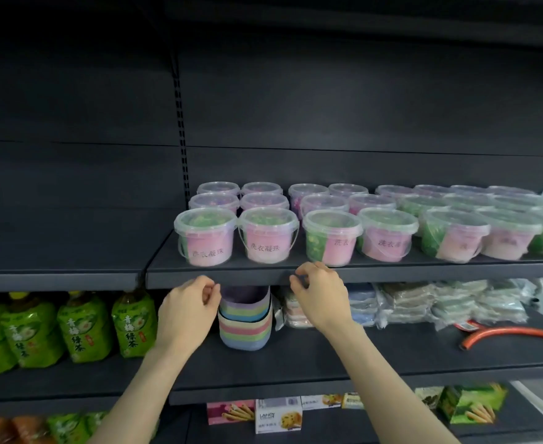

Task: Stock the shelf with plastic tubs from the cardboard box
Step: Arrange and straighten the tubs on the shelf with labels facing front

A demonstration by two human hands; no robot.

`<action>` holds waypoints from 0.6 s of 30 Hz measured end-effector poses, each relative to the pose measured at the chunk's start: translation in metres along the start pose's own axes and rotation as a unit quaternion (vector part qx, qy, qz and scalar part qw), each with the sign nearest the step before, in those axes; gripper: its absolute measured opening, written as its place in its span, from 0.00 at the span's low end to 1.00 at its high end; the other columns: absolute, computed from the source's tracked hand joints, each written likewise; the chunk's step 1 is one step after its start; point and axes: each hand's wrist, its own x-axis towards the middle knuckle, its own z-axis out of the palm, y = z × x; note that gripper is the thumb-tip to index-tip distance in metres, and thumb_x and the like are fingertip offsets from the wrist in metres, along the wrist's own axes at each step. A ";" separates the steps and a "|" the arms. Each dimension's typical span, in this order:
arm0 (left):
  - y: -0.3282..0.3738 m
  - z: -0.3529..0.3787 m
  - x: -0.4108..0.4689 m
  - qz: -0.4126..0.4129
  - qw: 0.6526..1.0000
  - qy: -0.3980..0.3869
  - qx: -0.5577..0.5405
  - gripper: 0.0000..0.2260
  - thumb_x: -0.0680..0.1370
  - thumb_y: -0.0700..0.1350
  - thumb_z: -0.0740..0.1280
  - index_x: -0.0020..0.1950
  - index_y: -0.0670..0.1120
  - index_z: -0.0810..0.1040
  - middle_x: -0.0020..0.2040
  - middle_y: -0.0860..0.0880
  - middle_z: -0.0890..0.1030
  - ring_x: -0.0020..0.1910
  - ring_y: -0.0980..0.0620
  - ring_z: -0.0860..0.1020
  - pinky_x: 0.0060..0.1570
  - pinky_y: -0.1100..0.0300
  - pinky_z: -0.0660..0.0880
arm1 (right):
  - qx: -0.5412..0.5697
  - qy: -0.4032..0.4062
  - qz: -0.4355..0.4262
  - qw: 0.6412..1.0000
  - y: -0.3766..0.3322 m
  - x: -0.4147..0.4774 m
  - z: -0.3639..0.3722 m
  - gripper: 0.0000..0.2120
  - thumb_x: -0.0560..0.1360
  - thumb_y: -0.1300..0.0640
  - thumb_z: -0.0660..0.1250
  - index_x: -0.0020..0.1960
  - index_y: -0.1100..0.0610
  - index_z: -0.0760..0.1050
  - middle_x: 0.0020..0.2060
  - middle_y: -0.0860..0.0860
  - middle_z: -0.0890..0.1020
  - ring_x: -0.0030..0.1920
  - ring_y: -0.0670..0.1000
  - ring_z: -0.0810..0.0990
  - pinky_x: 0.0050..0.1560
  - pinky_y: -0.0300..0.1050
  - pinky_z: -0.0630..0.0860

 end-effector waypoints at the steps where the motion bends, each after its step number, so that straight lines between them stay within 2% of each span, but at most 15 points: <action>1: 0.013 -0.002 -0.001 0.021 1.000 0.003 0.010 0.06 0.75 0.46 0.67 0.43 0.45 0.80 0.39 0.50 0.83 0.38 0.46 0.81 0.37 0.53 0.77 | -0.008 0.006 -0.005 1.000 0.005 -0.001 -0.010 0.09 0.77 0.52 0.62 0.48 0.58 0.76 0.46 0.53 0.80 0.45 0.56 0.77 0.39 0.46 0.70; 4: 0.061 -0.001 -0.005 0.077 0.997 0.001 0.033 0.07 0.76 0.47 0.66 0.41 0.45 0.80 0.35 0.51 0.82 0.35 0.47 0.80 0.33 0.53 0.76 | -0.030 0.027 -0.022 0.999 0.024 -0.003 -0.044 0.12 0.77 0.52 0.61 0.37 0.57 0.70 0.36 0.53 0.77 0.36 0.57 0.72 0.34 0.45 0.63; 7: 0.112 0.012 -0.013 0.114 0.993 0.012 0.033 0.07 0.75 0.47 0.67 0.41 0.45 0.80 0.37 0.49 0.82 0.35 0.46 0.80 0.33 0.53 0.76 | -0.026 0.032 -0.041 0.998 0.052 -0.004 -0.080 0.13 0.76 0.52 0.62 0.37 0.59 0.73 0.34 0.53 0.77 0.36 0.58 0.73 0.33 0.45 0.63; 10: 0.160 0.030 -0.024 0.112 0.993 0.035 0.007 0.05 0.74 0.44 0.69 0.42 0.43 0.80 0.37 0.48 0.82 0.35 0.45 0.80 0.33 0.53 0.76 | -0.002 0.018 -0.051 0.999 0.086 -0.002 -0.110 0.13 0.76 0.51 0.63 0.38 0.58 0.74 0.33 0.52 0.77 0.36 0.57 0.74 0.34 0.45 0.65; 13: 0.194 0.052 -0.033 0.093 0.995 0.044 -0.017 0.04 0.74 0.43 0.69 0.46 0.42 0.80 0.41 0.47 0.81 0.38 0.44 0.80 0.36 0.50 0.77 | 0.005 0.002 -0.060 0.998 0.118 0.002 -0.128 0.13 0.76 0.51 0.63 0.39 0.59 0.74 0.35 0.54 0.77 0.38 0.58 0.75 0.36 0.47 0.70; 15: 0.210 0.064 -0.030 0.091 0.994 0.051 -0.015 0.06 0.74 0.42 0.69 0.49 0.41 0.80 0.44 0.45 0.81 0.42 0.43 0.79 0.40 0.48 0.76 | 0.023 -0.003 -0.064 0.998 0.135 0.011 -0.136 0.12 0.76 0.52 0.64 0.41 0.60 0.76 0.39 0.55 0.79 0.40 0.58 0.77 0.40 0.50 0.74; 18: 0.225 0.075 -0.014 0.110 0.992 0.067 0.014 0.10 0.72 0.40 0.71 0.52 0.39 0.80 0.49 0.43 0.79 0.47 0.41 0.77 0.45 0.46 0.76 | 0.057 -0.004 -0.087 0.995 0.150 0.034 -0.145 0.09 0.75 0.53 0.65 0.45 0.60 0.78 0.46 0.53 0.78 0.46 0.55 0.77 0.44 0.50 0.75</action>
